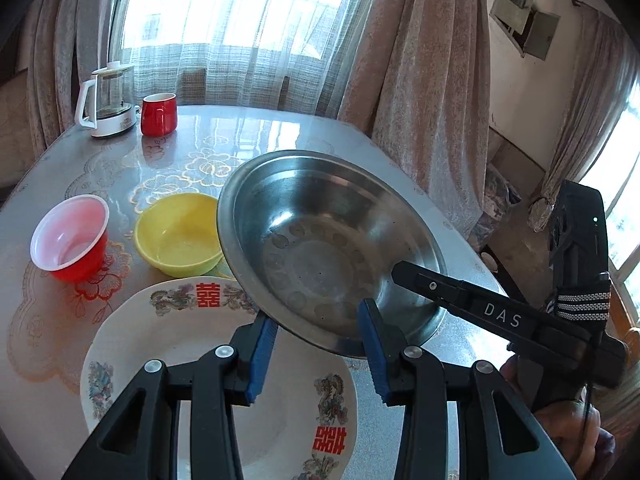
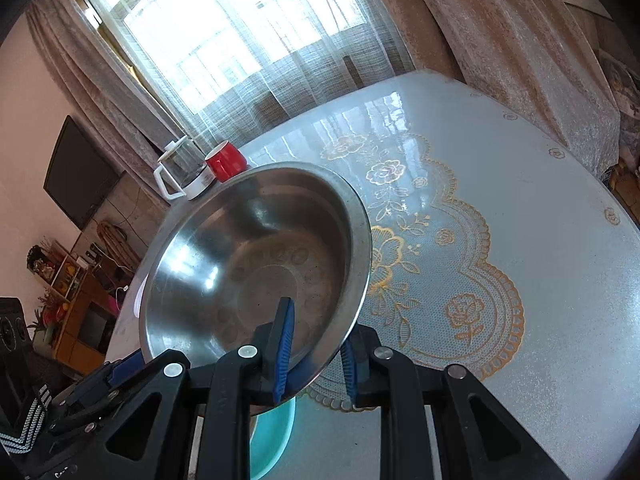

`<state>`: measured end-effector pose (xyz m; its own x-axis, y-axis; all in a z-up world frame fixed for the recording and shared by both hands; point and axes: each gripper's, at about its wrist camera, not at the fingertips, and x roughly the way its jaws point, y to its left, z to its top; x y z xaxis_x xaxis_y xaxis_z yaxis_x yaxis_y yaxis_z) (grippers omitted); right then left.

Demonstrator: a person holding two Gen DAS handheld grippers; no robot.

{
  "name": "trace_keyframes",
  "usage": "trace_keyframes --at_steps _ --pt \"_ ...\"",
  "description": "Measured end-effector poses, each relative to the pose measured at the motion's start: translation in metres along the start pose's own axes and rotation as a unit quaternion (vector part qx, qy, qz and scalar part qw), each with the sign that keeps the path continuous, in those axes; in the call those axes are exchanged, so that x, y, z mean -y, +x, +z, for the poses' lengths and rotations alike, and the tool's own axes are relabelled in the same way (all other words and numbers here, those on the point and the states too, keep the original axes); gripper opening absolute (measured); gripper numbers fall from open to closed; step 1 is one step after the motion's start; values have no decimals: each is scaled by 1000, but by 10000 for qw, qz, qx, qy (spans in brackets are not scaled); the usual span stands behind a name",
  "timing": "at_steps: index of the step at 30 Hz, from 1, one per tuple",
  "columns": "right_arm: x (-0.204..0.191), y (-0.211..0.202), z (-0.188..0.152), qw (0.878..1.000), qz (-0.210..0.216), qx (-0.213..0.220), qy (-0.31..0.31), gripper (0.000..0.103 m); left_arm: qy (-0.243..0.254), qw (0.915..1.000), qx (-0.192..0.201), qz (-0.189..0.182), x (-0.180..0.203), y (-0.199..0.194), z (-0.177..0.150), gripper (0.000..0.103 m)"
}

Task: Organize plates and bowls
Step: 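Carry the steel bowl beside the plate stack, set it down, open right tool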

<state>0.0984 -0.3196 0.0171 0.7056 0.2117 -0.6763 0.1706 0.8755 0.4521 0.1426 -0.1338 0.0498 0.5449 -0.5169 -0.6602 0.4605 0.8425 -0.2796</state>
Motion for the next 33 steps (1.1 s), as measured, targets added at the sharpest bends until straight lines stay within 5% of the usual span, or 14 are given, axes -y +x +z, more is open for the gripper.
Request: trace_keyframes --at_steps 16,33 --pt "-114 41 -29 9913 797 -534 -901 21 -642 9954 502 500 -91 -90 -42 42" --pt "-236 112 -110 9531 1357 -1732 -2076 24 -1691 9773 467 1188 -190 -150 -128 42"
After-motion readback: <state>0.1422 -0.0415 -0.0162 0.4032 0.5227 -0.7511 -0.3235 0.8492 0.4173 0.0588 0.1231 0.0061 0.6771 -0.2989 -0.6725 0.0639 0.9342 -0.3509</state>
